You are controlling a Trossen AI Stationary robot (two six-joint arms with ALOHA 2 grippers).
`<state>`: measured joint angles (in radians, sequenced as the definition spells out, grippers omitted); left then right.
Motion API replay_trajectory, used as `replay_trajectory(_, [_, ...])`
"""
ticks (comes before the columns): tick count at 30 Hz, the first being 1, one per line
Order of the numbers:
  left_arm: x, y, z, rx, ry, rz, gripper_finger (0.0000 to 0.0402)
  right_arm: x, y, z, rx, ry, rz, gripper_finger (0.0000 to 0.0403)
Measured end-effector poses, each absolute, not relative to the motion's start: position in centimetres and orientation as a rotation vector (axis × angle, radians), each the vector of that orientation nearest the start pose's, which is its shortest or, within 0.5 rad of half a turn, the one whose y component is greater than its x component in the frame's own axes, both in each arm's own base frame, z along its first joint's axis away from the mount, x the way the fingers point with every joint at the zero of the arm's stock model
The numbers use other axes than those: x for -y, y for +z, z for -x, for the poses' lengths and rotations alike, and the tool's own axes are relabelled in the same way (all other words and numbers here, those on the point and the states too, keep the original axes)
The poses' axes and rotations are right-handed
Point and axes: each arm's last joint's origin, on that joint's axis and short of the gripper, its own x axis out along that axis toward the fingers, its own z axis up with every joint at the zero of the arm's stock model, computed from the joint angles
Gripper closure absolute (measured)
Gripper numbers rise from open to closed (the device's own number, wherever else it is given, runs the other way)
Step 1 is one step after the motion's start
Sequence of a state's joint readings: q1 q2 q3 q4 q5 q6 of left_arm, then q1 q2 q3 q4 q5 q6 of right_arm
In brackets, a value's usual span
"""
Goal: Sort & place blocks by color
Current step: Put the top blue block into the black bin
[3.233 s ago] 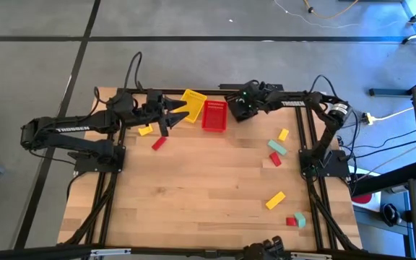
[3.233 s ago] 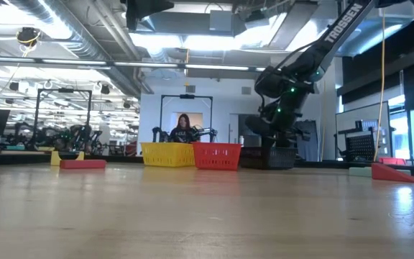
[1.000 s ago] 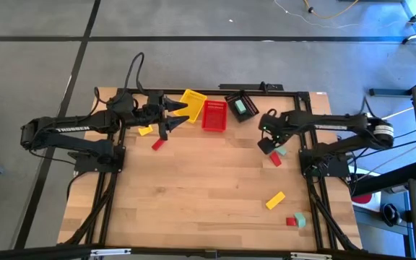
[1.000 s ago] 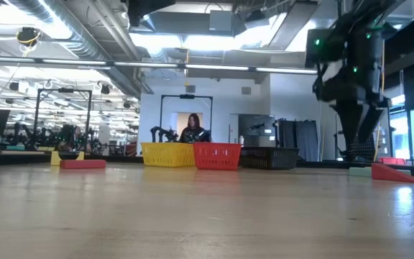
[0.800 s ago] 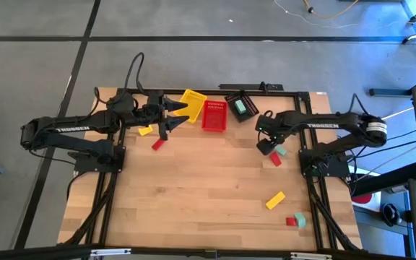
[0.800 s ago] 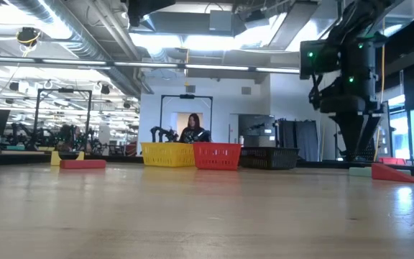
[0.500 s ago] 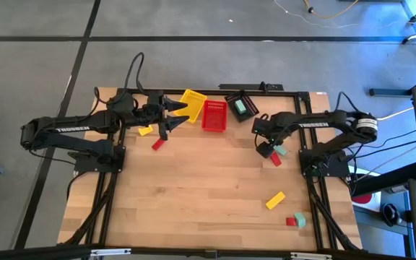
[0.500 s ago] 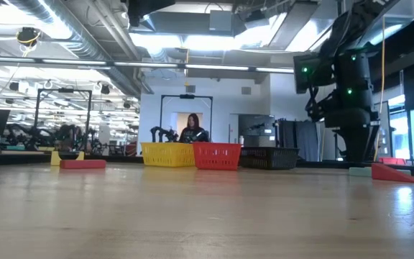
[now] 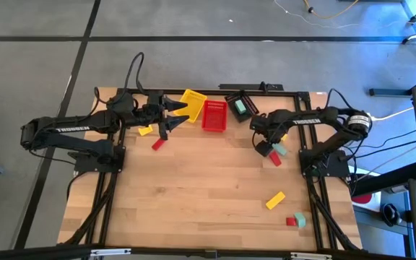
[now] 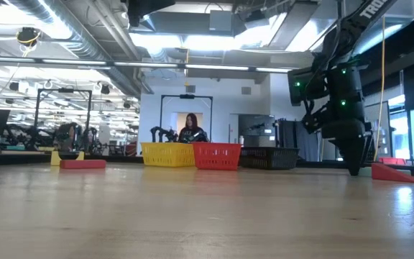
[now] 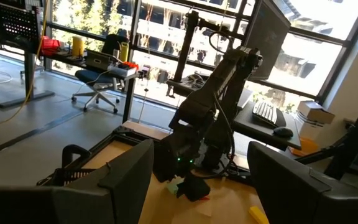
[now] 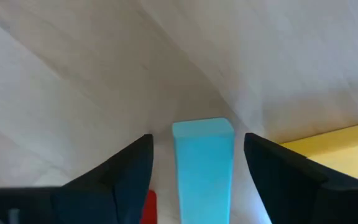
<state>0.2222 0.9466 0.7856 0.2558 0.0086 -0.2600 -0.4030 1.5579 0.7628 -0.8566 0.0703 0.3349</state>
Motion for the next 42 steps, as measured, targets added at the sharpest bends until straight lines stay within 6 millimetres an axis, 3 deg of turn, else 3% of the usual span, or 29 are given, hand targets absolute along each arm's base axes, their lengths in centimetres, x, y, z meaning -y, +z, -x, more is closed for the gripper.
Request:
replay_trajectory(13, [-4.7, 34.7, -20.8, 0.122, 0.2, 0.249, 0.015, 9.6, 13.8, -20.2, -1.582, -0.586, -0.557, 0.0272])
replay_trajectory(17, [-4.7, 34.7, -20.8, 0.122, 0.2, 0.248, 0.015, 9.3, 15.1, -20.2, -1.522, -0.57, -0.52, 0.0276])
replay_trajectory(21, [-4.7, 34.7, -20.8, 0.123, 0.207, 0.248, 0.015, 8.6, 18.6, -20.7, -1.301, -0.526, -0.464, 0.0276])
replay_trajectory(26, [-4.7, 34.7, -20.8, 0.125, 0.226, 0.248, 0.015, 7.7, 23.4, -21.8, -0.844, -0.411, -0.469, 0.0276])
replay_trajectory(32, [-4.7, 34.7, -20.8, 0.125, 0.226, 0.248, 0.015, 7.0, 27.7, -23.2, -0.406, -0.317, -0.436, 0.0276])
replay_trajectory(36, [-4.8, 34.7, -20.8, 0.127, 0.24, 0.249, 0.015, 6.6, 29.2, -23.8, -0.26, -0.264, -0.408, 0.0276])
replay_trajectory(42, [-4.8, 34.7, -20.8, 0.128, 0.248, 0.249, 0.015, 6.5, 29.6, -24.0, -0.216, -0.257, -0.39, 0.0276])
